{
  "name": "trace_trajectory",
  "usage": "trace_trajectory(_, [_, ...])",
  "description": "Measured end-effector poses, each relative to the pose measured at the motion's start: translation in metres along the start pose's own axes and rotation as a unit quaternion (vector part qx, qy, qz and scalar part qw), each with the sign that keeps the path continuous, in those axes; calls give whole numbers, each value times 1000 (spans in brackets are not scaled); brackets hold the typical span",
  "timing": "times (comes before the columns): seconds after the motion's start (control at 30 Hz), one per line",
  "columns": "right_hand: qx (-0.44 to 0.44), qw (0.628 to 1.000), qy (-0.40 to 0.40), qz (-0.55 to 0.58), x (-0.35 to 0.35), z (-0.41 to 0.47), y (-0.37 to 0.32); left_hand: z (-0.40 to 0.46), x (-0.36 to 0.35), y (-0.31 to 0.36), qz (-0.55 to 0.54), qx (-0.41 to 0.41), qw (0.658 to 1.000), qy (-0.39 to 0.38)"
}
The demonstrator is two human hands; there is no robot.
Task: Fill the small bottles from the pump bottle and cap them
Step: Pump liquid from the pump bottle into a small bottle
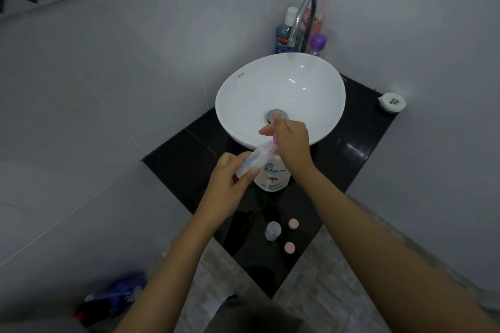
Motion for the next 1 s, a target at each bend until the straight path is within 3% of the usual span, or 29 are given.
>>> trace_trajectory(0.43, [-31, 998, -31, 42, 2, -1, -6, 3, 1, -2, -17, 0, 1000, 6])
trace_trajectory(1.0, [-1, 1000, 0, 1, 3, 0, -6, 5, 0, -4, -37, 6, 999, 7])
Point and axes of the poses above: each hand's wrist, its own z-axis towards the middle knuckle, its own x-axis out of the back of the hand, y = z × x, the point moved 6 cm from there along z, towards the middle knuckle, and after that the axes turned 10 degrees about -z, right-handed, at the moved point
